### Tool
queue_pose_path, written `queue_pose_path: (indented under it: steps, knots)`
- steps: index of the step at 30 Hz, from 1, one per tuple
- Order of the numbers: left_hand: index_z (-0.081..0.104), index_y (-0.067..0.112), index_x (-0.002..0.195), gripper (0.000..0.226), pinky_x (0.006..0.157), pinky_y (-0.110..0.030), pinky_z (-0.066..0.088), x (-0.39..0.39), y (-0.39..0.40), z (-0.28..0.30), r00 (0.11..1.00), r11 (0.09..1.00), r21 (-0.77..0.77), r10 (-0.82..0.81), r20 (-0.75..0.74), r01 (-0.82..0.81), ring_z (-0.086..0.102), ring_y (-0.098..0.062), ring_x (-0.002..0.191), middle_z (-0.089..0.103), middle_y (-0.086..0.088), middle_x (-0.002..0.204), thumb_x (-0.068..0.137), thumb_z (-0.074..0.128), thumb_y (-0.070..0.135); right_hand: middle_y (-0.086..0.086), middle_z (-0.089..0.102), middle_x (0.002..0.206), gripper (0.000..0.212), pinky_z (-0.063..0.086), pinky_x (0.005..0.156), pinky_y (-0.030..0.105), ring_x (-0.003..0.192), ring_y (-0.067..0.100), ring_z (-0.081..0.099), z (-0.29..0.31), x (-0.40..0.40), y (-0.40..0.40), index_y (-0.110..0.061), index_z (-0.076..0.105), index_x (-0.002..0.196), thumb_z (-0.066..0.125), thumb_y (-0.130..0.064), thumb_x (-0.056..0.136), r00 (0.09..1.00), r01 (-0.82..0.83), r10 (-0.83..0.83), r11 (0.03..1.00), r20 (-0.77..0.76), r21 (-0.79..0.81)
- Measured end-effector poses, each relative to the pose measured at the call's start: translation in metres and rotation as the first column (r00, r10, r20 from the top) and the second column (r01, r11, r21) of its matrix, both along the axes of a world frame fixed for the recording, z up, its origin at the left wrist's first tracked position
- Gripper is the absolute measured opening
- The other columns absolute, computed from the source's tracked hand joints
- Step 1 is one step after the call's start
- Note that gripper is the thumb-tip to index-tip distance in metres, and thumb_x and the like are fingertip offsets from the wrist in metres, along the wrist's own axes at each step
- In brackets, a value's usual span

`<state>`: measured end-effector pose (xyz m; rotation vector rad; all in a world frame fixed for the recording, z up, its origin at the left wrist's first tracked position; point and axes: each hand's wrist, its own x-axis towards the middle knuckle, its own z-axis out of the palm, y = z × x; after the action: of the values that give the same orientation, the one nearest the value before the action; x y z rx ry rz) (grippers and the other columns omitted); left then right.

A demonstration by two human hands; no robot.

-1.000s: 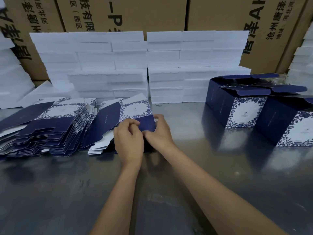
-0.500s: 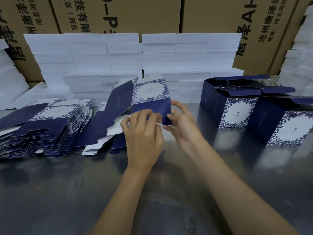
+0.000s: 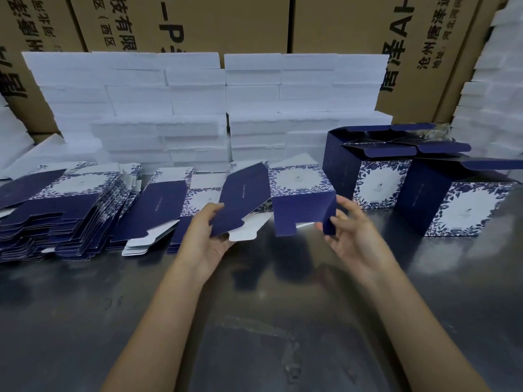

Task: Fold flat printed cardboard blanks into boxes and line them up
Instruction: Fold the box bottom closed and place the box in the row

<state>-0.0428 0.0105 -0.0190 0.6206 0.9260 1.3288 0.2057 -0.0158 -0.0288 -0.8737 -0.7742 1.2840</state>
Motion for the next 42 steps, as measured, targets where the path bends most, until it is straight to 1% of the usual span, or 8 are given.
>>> queue_pose_path:
  steps: [4, 12, 25, 29, 33, 36, 39, 42]
  knots:
    - [0.062, 0.004, 0.116, 0.025, 0.058, -0.031, 0.06, 0.001, 0.0, 0.0, 0.999, 1.0, 0.026, -0.006, 0.031, 0.005, 0.074, -0.022, 0.077, 0.075, -0.009, 0.093, 0.091, 0.061, 0.001, -0.001, 0.08, 0.086, 0.038, 0.051, 0.056, 0.026, 0.067, 0.021, 0.076, -0.001, 0.0, 0.001, -0.016, 0.055, 0.118, 0.037, 0.009, 0.096, 0.992, 0.054, -0.048, 0.997, 0.114, -0.053]
    - [0.06, 0.021, 0.133, 0.048, 0.085, -0.045, 0.054, 0.004, -0.009, 0.01, 0.986, 0.974, 0.166, -0.145, -0.083, 0.157, 0.07, -0.028, 0.102, 0.071, -0.007, 0.124, 0.092, 0.05, -0.002, -0.01, 0.077, 0.109, 0.038, 0.056, 0.071, 0.024, 0.092, 0.006, 0.074, -0.015, 0.003, 0.017, -0.03, 0.062, 0.132, 0.066, -0.017, 0.096, 0.964, 0.175, -0.142, 0.975, 0.226, -0.134]
    - [0.074, 0.018, 0.12, 0.053, 0.087, -0.041, 0.058, 0.008, -0.018, 0.013, 0.922, 0.955, 0.182, -0.278, 0.271, 0.234, 0.068, -0.025, 0.114, 0.066, -0.007, 0.133, 0.099, 0.046, 0.058, 0.015, 0.071, 0.122, 0.053, 0.053, 0.08, 0.038, 0.098, 0.027, 0.063, -0.007, 0.001, 0.011, -0.015, 0.057, 0.134, 0.046, 0.012, 0.089, 0.992, 0.08, -0.063, 0.985, 0.109, -0.151]
    - [0.051, 0.022, 0.08, 0.032, 0.056, -0.002, 0.033, 0.03, -0.025, 0.021, 0.866, 0.982, -0.111, 0.188, 0.463, -0.154, 0.054, -0.002, 0.065, 0.051, 0.013, 0.112, 0.085, 0.03, -0.001, 0.016, 0.068, 0.11, 0.052, 0.049, 0.075, 0.036, 0.092, 0.026, 0.058, -0.006, -0.01, 0.008, -0.01, 0.059, 0.13, 0.042, 0.015, 0.087, 0.997, 0.016, -0.004, 0.985, 0.072, -0.17]
    - [0.048, 0.015, 0.134, 0.03, 0.094, -0.014, 0.03, 0.035, -0.035, 0.027, 0.872, 0.937, -0.063, 0.344, 0.35, -0.344, 0.043, -0.011, 0.134, 0.044, 0.003, 0.145, 0.107, 0.034, 0.016, 0.011, 0.07, 0.099, 0.048, 0.049, 0.07, 0.032, 0.079, 0.02, 0.058, -0.007, -0.019, 0.007, -0.014, 0.063, 0.121, 0.042, 0.014, 0.086, 0.995, -0.03, 0.048, 0.98, 0.09, -0.195]
    - [0.058, 0.009, 0.085, 0.036, 0.084, -0.023, 0.032, 0.033, -0.028, 0.027, 0.954, 0.996, 0.031, 0.066, 0.293, -0.079, 0.044, -0.009, 0.108, 0.043, 0.011, 0.122, 0.102, 0.051, 0.041, 0.011, 0.071, 0.099, 0.052, 0.05, 0.069, 0.031, 0.083, 0.022, 0.06, -0.008, -0.014, 0.01, -0.015, 0.062, 0.122, 0.041, 0.014, 0.085, 0.996, 0.044, -0.027, 0.981, 0.089, -0.191]
    - [0.07, 0.027, 0.126, 0.075, 0.086, -0.034, 0.054, 0.02, -0.024, 0.02, 0.966, 0.943, 0.248, -0.247, 0.075, 0.222, 0.066, -0.018, 0.115, 0.063, 0.002, 0.136, 0.081, 0.048, 0.083, 0.006, 0.073, 0.097, 0.052, 0.053, 0.064, 0.029, 0.079, 0.018, 0.064, -0.007, -0.006, 0.011, -0.017, 0.062, 0.122, 0.041, 0.012, 0.085, 0.992, 0.101, -0.085, 0.978, 0.096, -0.185]
    - [0.069, 0.029, 0.128, 0.078, 0.071, -0.029, 0.058, 0.016, -0.023, 0.013, 0.941, 0.91, 0.278, -0.335, 0.053, 0.309, 0.073, -0.019, 0.098, 0.071, -0.001, 0.125, 0.078, 0.05, 0.085, 0.003, 0.073, 0.095, 0.044, 0.054, 0.055, 0.024, 0.069, 0.012, 0.067, -0.004, -0.008, 0.006, -0.019, 0.062, 0.12, 0.044, 0.004, 0.087, 0.996, 0.07, -0.06, 0.984, 0.065, -0.166]
